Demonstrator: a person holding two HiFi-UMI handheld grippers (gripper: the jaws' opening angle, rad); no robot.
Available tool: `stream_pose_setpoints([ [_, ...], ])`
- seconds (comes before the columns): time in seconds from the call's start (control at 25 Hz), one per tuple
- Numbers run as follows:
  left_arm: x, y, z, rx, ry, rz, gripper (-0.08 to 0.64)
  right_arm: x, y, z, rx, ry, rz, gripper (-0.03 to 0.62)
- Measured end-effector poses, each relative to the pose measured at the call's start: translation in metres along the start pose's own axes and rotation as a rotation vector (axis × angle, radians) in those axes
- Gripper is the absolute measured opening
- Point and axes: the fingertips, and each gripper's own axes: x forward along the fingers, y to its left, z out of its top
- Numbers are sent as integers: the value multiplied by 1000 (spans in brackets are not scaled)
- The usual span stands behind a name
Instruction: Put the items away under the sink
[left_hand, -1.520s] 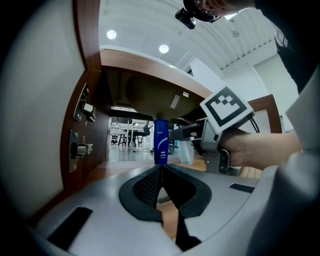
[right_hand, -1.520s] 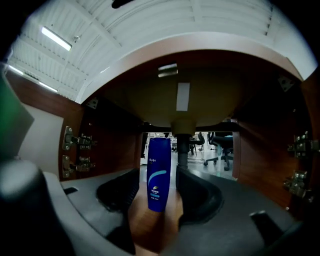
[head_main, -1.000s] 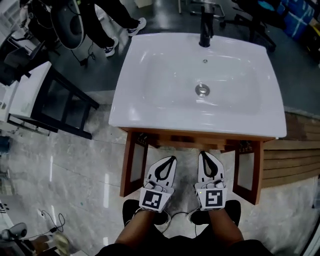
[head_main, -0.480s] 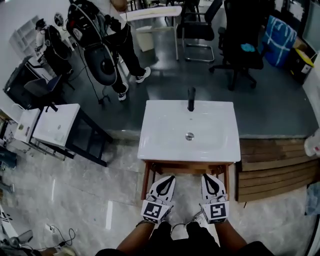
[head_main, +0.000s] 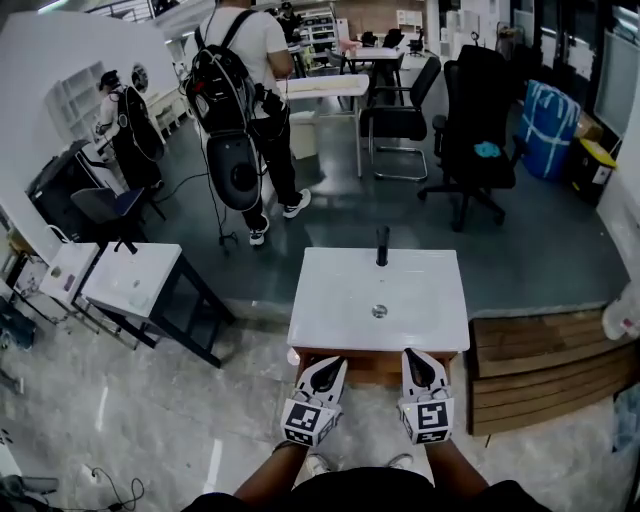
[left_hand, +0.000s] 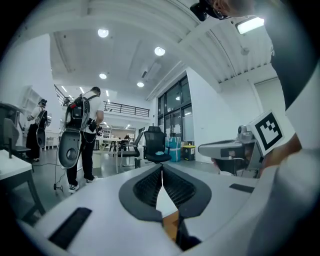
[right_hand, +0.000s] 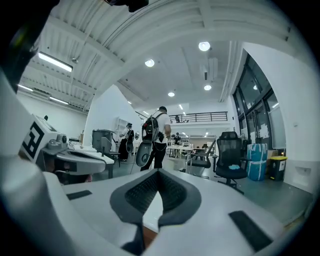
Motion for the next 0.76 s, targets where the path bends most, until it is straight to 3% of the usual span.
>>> stream_pose_setpoints([
  [0.76,1,20,25,27,-70,64,23,25,5,28,-23,-63,36,17],
])
